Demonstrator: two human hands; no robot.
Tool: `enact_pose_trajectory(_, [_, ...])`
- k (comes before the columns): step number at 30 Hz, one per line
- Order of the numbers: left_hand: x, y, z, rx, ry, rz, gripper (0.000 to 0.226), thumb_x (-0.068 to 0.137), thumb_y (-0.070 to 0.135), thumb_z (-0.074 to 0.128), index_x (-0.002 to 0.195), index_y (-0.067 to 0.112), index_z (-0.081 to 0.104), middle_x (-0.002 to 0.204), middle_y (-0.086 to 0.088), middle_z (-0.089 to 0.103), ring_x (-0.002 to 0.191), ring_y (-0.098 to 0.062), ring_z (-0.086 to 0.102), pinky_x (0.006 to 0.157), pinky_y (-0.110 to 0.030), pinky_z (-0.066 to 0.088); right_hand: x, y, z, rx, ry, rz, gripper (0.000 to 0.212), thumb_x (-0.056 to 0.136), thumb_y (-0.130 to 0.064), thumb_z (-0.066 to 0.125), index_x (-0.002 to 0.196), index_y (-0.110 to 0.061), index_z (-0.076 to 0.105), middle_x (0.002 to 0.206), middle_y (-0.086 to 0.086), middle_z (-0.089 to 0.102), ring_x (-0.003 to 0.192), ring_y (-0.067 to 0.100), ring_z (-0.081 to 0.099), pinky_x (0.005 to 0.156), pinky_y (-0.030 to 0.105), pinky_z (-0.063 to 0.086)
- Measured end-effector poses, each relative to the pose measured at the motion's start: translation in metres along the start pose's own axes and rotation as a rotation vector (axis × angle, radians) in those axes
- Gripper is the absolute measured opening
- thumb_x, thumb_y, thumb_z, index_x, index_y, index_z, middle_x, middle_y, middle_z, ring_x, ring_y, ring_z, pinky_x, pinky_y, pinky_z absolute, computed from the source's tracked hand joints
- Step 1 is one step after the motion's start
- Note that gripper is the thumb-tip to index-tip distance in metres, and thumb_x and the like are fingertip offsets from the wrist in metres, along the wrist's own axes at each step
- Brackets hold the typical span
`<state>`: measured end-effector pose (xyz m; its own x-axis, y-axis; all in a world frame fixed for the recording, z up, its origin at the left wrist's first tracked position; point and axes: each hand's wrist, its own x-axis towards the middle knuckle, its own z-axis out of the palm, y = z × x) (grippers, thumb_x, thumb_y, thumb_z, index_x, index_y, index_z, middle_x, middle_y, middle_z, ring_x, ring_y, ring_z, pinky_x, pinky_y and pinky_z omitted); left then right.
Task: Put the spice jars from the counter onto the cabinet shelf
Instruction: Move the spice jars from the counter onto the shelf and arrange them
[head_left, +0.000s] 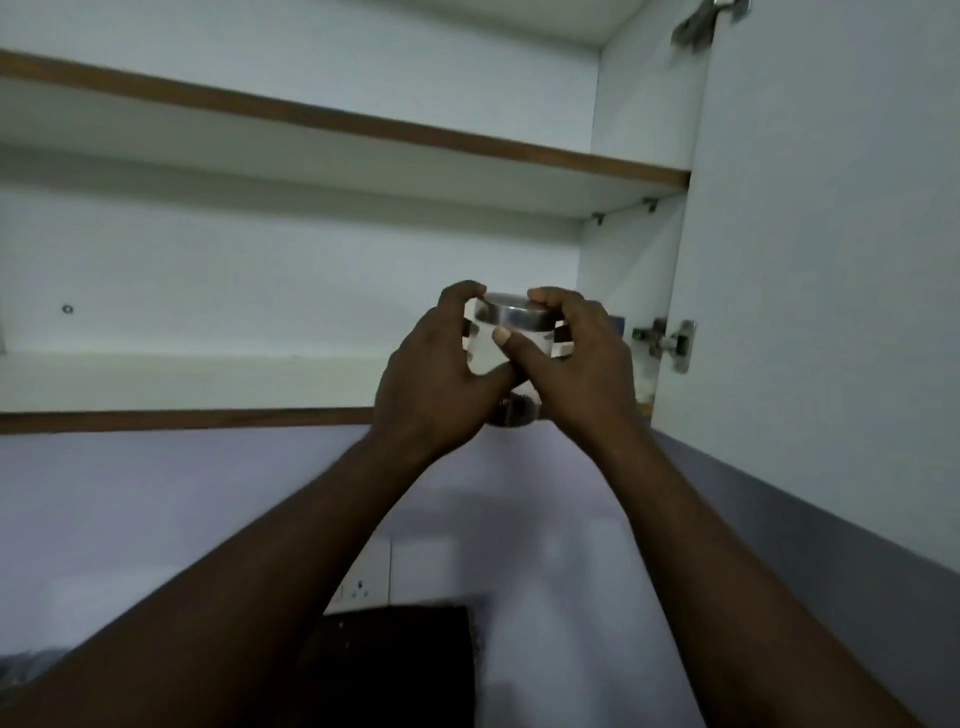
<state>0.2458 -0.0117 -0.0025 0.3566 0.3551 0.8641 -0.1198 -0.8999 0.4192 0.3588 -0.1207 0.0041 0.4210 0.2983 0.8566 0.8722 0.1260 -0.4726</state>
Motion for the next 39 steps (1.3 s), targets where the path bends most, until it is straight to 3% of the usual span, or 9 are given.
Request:
enact_pose_trajectory(8, [0.069,-0.044,0.069,0.19,-0.148,-0.134,0.077,0.075,0.052,0.075,0.138,0.03,0.037,0.116,0.0,0.067,0.094,-0.023,0.065,0.069,-0.03,0.041,0.078,0.056,0.011,-0.253,-0.186,0.087,0.043,0.081,-0.049,0.078,0.107,-0.026,0.052,0.091,-0.019,0.061,0.08,0.004,0.06,0.061,0.023,0.041])
enact_pose_trajectory(14, [0.081,-0.07,0.106,0.171,-0.255,-0.203,0.109,0.074,0.045,0.082,0.158,0.028,0.016,0.132,-0.008,0.062,0.116,-0.028,0.062,0.084,-0.032,0.044,0.092,0.094,0.024,-0.423,-0.199,0.07,0.054,0.086,-0.05,0.075,0.128,-0.02,0.058,0.125,0.007,0.054,0.106,0.023,0.061,0.082,0.031,0.047])
enact_pose_trajectory(18, [0.081,-0.075,0.114,0.22,-0.331,-0.182,0.128,0.074,0.034,0.085,0.161,0.026,-0.009,0.123,-0.013,0.067,0.102,-0.029,0.066,0.081,-0.033,0.049,0.088,0.099,0.029,-0.549,-0.146,0.078,0.067,0.089,-0.048,0.074,0.144,-0.019,0.049,0.137,0.011,0.047,0.116,0.03,0.059,0.089,0.039,0.054])
enact_pose_trajectory(22, [0.075,-0.072,0.108,0.218,-0.339,-0.165,0.121,0.081,0.024,0.078,0.16,0.022,-0.014,0.113,-0.012,0.071,0.092,-0.025,0.067,0.079,-0.034,0.052,0.068,0.095,0.032,-0.554,-0.102,0.083,0.075,0.088,-0.04,0.077,0.148,-0.019,0.037,0.143,0.011,0.043,0.118,0.03,0.058,0.091,0.04,0.056])
enact_pose_trajectory(25, [0.062,-0.06,0.095,0.187,-0.242,-0.172,0.112,0.08,0.029,0.077,0.161,0.025,0.0,0.124,-0.012,0.065,0.107,-0.027,0.065,0.082,-0.032,0.049,0.046,0.084,0.034,-0.46,-0.009,0.05,0.065,0.088,-0.037,0.075,0.141,-0.017,0.043,0.14,0.008,0.045,0.115,0.029,0.06,0.088,0.045,0.058])
enact_pose_trajectory(30, [0.002,-0.053,0.047,0.156,0.026,-0.083,0.062,0.08,0.016,0.072,0.136,0.028,0.048,0.108,0.007,0.062,0.093,-0.015,0.061,0.08,-0.038,0.055,-0.013,0.052,0.048,-0.224,0.079,-0.178,0.033,0.089,-0.03,0.071,0.118,-0.021,0.06,0.109,-0.008,0.062,0.081,0.007,0.065,0.069,0.033,0.055])
enact_pose_trajectory(33, [-0.056,-0.067,0.004,0.174,0.036,-0.032,0.038,0.085,0.01,0.068,0.119,0.022,0.059,0.101,0.006,0.064,0.093,-0.012,0.062,0.082,-0.036,0.054,-0.069,0.037,0.068,-0.102,-0.082,-0.139,0.019,0.091,-0.033,0.069,0.107,-0.028,0.061,0.09,-0.015,0.065,0.066,0.005,0.063,0.063,0.03,0.053])
enact_pose_trajectory(36, [-0.128,-0.092,-0.035,0.314,-0.062,-0.034,0.028,0.088,0.01,0.066,0.114,0.019,0.065,0.103,0.005,0.066,0.096,-0.013,0.061,0.085,-0.03,0.051,-0.134,0.032,0.095,-0.017,-0.278,-0.011,0.018,0.09,-0.03,0.07,0.106,-0.029,0.063,0.09,-0.016,0.067,0.067,0.005,0.064,0.066,0.034,0.057])
enact_pose_trajectory(39, [-0.21,-0.115,-0.072,0.298,-0.249,-0.211,0.022,0.086,0.016,0.067,0.108,0.018,0.069,0.099,0.002,0.069,0.091,-0.017,0.065,0.081,-0.034,0.054,-0.206,0.029,0.123,-0.005,-0.532,0.098,0.023,0.085,-0.032,0.07,0.107,-0.033,0.063,0.093,-0.016,0.067,0.075,0.005,0.065,0.072,0.037,0.058])
